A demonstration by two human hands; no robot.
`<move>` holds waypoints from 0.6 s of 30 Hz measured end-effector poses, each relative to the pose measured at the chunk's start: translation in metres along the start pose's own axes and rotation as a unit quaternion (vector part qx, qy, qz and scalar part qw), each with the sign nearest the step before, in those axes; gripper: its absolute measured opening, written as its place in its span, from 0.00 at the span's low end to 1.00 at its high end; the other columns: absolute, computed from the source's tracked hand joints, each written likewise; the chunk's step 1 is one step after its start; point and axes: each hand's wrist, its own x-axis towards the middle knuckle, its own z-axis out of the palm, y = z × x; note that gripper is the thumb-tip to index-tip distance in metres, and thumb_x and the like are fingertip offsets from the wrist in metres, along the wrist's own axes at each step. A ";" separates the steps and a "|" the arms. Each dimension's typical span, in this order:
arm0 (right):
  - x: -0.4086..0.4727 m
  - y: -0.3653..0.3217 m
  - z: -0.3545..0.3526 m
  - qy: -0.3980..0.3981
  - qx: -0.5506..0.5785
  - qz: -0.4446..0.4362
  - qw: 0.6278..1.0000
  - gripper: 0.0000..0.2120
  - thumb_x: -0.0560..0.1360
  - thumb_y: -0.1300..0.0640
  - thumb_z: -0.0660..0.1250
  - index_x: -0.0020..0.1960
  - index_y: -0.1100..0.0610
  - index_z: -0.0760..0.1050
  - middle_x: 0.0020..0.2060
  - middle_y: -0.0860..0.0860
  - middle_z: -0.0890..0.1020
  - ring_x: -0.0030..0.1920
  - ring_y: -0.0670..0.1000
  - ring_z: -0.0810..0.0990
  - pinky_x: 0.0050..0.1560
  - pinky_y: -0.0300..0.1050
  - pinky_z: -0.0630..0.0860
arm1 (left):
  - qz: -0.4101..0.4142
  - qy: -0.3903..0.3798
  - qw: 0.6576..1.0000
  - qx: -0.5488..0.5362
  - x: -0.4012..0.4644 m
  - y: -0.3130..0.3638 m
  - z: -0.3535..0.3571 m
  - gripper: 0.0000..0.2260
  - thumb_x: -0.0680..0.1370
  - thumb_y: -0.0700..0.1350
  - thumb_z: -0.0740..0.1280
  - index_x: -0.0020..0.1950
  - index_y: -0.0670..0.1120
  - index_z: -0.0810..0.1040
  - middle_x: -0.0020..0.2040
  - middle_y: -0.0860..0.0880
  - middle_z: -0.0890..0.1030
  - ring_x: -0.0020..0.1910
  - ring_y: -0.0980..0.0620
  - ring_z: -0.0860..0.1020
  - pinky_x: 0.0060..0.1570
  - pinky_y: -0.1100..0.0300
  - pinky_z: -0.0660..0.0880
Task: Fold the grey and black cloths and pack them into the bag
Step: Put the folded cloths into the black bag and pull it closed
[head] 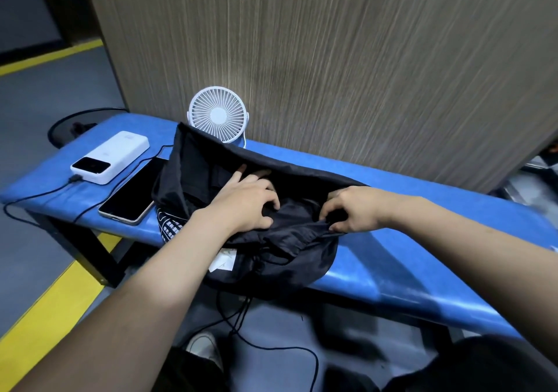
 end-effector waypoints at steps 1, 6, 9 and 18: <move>0.000 -0.001 0.001 0.009 -0.008 -0.003 1.000 0.14 0.76 0.45 0.68 0.61 0.42 0.78 0.57 0.45 0.78 0.59 0.50 0.76 0.57 0.48 0.75 | 0.006 0.006 1.000 -0.002 -0.001 0.000 0.001 0.15 0.76 0.57 0.68 0.62 0.60 0.77 0.67 0.59 0.72 0.75 0.57 0.58 0.77 0.50 0.38; -0.002 -0.007 0.006 0.042 -0.069 -0.031 0.996 0.14 0.79 0.46 0.62 0.63 0.45 0.76 0.56 0.48 0.78 0.59 0.52 0.76 0.54 0.46 0.74 | 0.013 0.025 1.000 -0.002 -0.002 -0.002 0.002 0.16 0.77 0.59 0.68 0.63 0.59 0.78 0.68 0.59 0.72 0.77 0.57 0.56 0.78 0.49 0.39; -0.004 -0.009 0.005 0.052 -0.082 -0.043 0.994 0.14 0.79 0.46 0.61 0.63 0.46 0.76 0.56 0.48 0.78 0.59 0.52 0.76 0.55 0.47 0.75 | -0.005 0.022 1.000 0.015 -0.001 0.000 0.003 0.16 0.76 0.61 0.67 0.62 0.59 0.78 0.67 0.59 0.72 0.75 0.56 0.59 0.78 0.48 0.40; -0.018 -0.019 -0.003 0.128 -0.021 -0.069 0.989 0.13 0.80 0.52 0.60 0.62 0.48 0.77 0.56 0.46 0.79 0.55 0.52 0.79 0.54 0.53 0.77 | 0.019 0.089 0.995 -0.029 0.001 0.020 -0.014 0.11 0.80 0.57 0.64 0.61 0.59 0.78 0.62 0.55 0.79 0.62 0.50 0.73 0.65 0.55 0.60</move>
